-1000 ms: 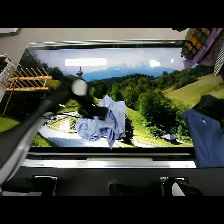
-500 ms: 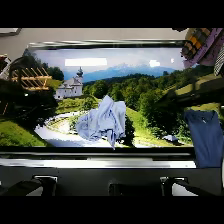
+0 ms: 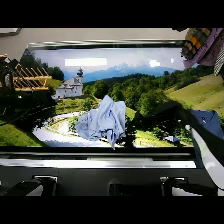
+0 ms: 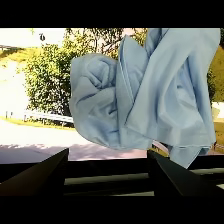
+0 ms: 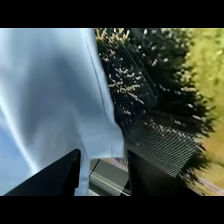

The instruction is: Fold the clothes and pants, and hang the long-sleeved shirts on hangers.

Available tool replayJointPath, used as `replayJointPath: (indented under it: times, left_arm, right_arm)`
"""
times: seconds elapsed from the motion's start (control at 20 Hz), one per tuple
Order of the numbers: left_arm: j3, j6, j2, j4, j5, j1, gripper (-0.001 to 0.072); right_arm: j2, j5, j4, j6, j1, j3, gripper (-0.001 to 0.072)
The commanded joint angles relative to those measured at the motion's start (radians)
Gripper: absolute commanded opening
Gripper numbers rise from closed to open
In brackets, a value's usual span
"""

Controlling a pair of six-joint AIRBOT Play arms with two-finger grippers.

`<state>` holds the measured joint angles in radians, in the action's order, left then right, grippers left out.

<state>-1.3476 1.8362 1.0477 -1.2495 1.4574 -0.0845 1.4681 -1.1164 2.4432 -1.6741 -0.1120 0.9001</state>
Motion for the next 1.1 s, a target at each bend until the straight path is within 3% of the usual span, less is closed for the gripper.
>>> replayJointPath:
  times: [0.0,0.35,0.45,0.5,0.55,0.75,0.9,1.05]
  left_arm:
    - [0.004,-0.003,-0.002,0.012,-0.034,0.004,0.0538]
    - [0.007,-0.013,-0.002,0.014,0.004,0.067,0.0538]
    - [0.033,-0.042,-0.002,0.048,0.002,0.121,0.0538]
    - [0.061,-0.066,-0.002,0.085,-0.008,0.151,0.0538]
    - [0.103,-0.101,-0.002,0.138,-0.021,0.185,0.0538]
    - [0.331,-0.234,0.000,0.278,-0.141,0.265,0.0537]
    - [0.511,-0.309,0.041,0.354,-0.259,0.251,0.0537]
    - [0.615,-0.448,0.131,0.496,-0.360,0.218,0.0537]
  right_arm:
    - [0.052,0.097,0.008,0.051,-0.106,-0.019,0.0358]
    - [0.087,0.203,0.010,0.104,-0.204,-0.019,0.0325]
    - [0.087,0.205,0.006,0.103,-0.204,-0.019,0.0129]
    - [0.087,0.203,0.006,0.093,-0.204,-0.019,0.0055]
    - [0.085,0.200,0.006,0.090,-0.204,-0.019,0.0030]
    - [0.015,0.164,-0.026,0.106,-0.195,-0.019,0.0029]
    - [-0.097,0.113,-0.158,0.208,-0.177,-0.019,0.0029]
    - [-0.196,0.054,-0.251,0.281,-0.178,-0.019,0.0029]
